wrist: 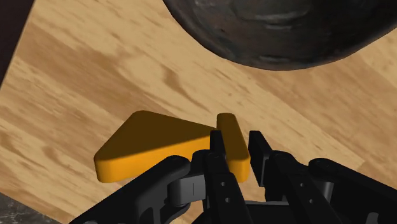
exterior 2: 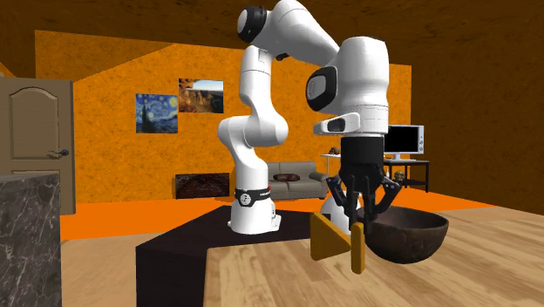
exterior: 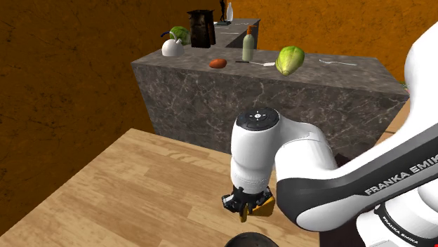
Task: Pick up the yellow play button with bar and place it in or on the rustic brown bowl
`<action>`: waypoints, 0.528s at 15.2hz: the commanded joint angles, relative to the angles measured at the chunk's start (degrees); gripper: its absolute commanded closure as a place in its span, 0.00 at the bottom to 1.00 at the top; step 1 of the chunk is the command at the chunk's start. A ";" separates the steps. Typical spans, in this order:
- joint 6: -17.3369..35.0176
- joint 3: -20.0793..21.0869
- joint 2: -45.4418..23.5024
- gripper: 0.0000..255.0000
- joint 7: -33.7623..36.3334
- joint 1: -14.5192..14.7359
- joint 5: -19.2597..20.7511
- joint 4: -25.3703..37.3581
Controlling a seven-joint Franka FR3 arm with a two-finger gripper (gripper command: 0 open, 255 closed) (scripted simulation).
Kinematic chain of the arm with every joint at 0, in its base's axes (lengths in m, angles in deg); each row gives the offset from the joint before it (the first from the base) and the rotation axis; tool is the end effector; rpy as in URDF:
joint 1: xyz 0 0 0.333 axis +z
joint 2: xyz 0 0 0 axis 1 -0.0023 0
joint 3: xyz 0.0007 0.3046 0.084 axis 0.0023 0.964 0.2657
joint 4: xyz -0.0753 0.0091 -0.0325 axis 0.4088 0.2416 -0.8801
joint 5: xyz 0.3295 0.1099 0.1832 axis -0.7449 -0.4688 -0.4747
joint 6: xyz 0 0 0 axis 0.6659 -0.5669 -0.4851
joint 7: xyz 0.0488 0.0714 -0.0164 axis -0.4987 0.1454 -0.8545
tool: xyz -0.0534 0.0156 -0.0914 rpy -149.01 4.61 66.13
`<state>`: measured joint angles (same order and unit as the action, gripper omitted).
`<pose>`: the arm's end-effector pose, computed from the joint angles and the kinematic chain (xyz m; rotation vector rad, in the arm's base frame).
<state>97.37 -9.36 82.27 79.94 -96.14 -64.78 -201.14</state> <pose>0.2907 0.3392 0.2938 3.0639 -0.6773 0.0250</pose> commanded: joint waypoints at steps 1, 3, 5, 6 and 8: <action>-1.88 -0.83 1.96 1.00 -1.61 0.88 -2.19 0.47; -3.90 -1.85 3.92 1.00 -3.01 1.80 -4.01 0.99; -5.90 -2.86 5.72 1.00 -4.14 2.64 -5.45 1.56; -6.90 -3.37 6.55 1.00 -4.62 3.03 -6.05 1.86; -8.87 -4.32 8.14 1.00 -5.47 3.71 -7.07 2.50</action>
<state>89.51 -13.34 89.59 74.73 -92.87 -71.26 -198.95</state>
